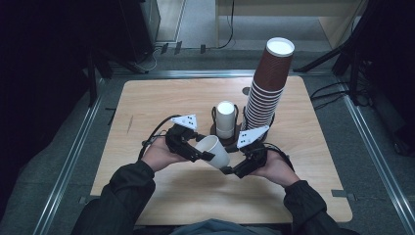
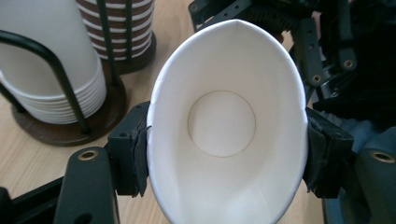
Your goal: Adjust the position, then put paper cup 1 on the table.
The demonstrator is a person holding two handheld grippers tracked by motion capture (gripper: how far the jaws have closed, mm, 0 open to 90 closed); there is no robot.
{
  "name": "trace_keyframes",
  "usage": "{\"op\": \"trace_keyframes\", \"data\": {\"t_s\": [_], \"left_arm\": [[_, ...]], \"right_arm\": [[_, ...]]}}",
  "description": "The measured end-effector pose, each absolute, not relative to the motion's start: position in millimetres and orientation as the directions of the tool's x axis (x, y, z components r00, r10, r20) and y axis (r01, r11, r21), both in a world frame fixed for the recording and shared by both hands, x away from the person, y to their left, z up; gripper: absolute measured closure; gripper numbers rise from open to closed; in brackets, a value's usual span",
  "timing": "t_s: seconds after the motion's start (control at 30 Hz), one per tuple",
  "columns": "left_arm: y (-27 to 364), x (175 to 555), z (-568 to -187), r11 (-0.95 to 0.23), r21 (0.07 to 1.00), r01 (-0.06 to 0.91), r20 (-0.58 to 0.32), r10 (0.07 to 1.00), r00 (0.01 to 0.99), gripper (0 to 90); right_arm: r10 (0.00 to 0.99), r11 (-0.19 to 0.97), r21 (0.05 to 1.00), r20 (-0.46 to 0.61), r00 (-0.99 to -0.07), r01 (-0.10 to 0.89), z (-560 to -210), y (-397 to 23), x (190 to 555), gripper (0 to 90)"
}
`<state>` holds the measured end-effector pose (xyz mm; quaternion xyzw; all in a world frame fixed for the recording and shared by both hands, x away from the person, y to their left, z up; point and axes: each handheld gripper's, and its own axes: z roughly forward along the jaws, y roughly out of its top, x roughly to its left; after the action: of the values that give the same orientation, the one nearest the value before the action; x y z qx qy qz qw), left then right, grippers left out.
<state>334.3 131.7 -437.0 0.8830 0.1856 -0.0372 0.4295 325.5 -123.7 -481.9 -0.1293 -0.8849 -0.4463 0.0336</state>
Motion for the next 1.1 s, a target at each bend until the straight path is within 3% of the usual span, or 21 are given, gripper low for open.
{"op": "trace_keyframes", "data": {"t_s": [0.23, 0.5, 0.77, 1.1], "left_arm": [[134, 335, -437, -0.62, 0.7, 0.354, -0.165, 0.342, 0.925, 30.3], [140, 338, -436, -0.662, 0.653, 0.368, -0.105, 0.402, 0.909, 29.9], [151, 343, -435, -0.649, 0.646, 0.402, -0.112, 0.441, 0.891, 29.5], [167, 350, -436, -0.634, 0.627, 0.453, -0.117, 0.498, 0.859, 29.0]], "right_arm": [[0.212, 0.555, 0.791, 0.165, -0.963, 0.258, -480, -129, 325, 20.9], [0.326, 0.526, 0.796, 0.138, -0.935, 0.301, -480, -135, 325, 17.9], [0.456, 0.475, 0.78, 0.178, -0.872, 0.408, -480, -145, 334, 17.9], [0.483, 0.477, 0.768, 0.178, -0.857, 0.428, -482, -149, 337, 17.9]]}}
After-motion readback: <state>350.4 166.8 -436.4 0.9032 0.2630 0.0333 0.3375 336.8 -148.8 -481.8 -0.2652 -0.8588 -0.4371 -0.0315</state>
